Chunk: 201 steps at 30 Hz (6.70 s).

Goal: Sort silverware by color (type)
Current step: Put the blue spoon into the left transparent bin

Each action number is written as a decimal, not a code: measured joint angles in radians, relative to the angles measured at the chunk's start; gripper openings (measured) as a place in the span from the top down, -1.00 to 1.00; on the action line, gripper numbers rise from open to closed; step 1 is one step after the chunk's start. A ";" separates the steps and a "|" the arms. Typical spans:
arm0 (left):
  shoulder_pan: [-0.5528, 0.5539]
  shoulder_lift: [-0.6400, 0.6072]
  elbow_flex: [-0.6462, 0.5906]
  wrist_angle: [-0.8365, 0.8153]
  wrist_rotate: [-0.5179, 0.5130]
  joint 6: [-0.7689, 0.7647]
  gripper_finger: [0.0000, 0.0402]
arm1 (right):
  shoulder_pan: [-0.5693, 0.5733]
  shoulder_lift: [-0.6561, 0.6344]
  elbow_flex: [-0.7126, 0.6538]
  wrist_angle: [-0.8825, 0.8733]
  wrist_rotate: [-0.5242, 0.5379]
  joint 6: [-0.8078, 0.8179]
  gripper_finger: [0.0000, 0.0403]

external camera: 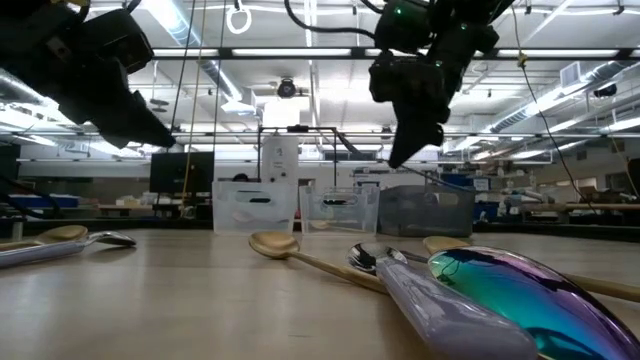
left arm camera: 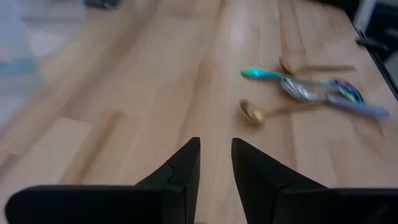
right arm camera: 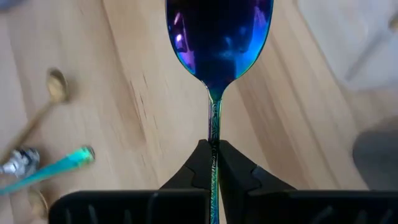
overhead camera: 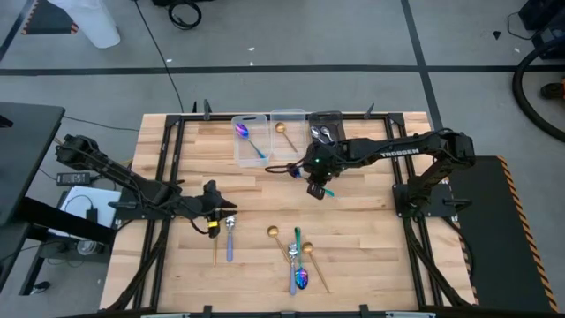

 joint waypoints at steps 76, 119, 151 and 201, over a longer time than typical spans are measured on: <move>0.389 0.354 0.338 0.480 0.018 0.376 0.18 | 0.001 -0.001 0.040 0.906 -0.087 -0.265 0.92; 0.489 0.353 0.343 0.527 0.129 0.392 0.92 | 0.048 -0.001 0.038 0.936 0.163 -0.309 0.81; 0.556 0.291 0.342 0.469 0.193 0.402 0.93 | 0.119 -0.200 0.038 0.600 0.225 -0.209 -0.02; 0.917 0.308 0.575 0.045 0.460 0.442 0.93 | 0.426 -0.186 -0.273 0.676 0.633 0.059 -0.01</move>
